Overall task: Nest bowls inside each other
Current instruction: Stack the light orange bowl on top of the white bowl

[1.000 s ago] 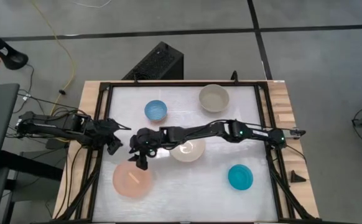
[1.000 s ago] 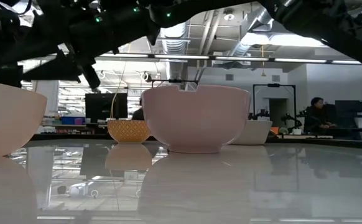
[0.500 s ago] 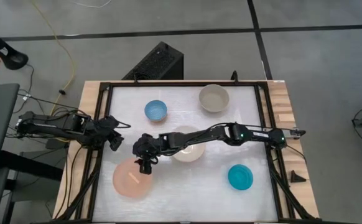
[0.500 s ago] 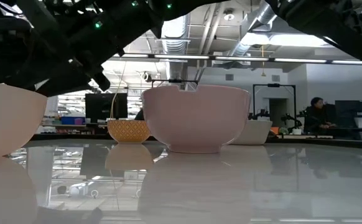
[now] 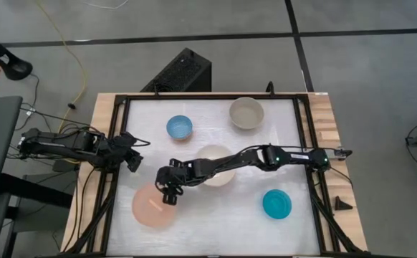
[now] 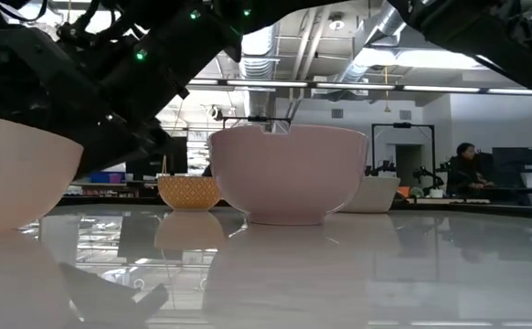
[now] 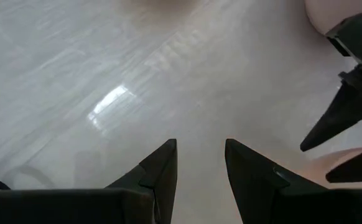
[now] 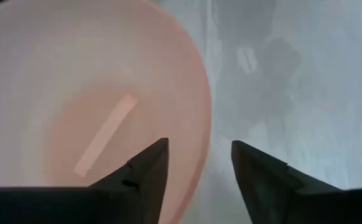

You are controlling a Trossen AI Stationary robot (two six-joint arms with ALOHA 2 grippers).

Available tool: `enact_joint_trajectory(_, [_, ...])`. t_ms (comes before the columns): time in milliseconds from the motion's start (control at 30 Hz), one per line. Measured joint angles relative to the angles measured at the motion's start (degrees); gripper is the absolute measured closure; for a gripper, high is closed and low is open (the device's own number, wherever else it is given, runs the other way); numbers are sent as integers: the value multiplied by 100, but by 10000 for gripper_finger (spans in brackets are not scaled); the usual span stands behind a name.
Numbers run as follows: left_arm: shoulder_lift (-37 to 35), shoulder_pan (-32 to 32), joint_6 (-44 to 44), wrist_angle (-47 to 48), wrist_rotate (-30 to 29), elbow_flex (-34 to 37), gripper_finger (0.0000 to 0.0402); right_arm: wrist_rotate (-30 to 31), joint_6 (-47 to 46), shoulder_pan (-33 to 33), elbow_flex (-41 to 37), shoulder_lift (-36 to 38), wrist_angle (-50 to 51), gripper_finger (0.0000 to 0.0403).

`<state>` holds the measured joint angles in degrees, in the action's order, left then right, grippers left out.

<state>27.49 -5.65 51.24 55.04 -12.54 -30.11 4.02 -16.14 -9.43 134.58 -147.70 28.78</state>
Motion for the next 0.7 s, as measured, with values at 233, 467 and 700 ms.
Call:
enact_joint_trajectory(233, [0,0,4,-6,1,0,278,-344,-674,150,0,2,80,357])
enact_joint_trajectory(467, [0,0,8,-5,-10,0,278,-887,-1044,528,-9,415,139,373])
enact_joint_trajectory(700, [0,0,-42,-8,-367,0,278,-1658,-348,992,10,1333,1054,373])
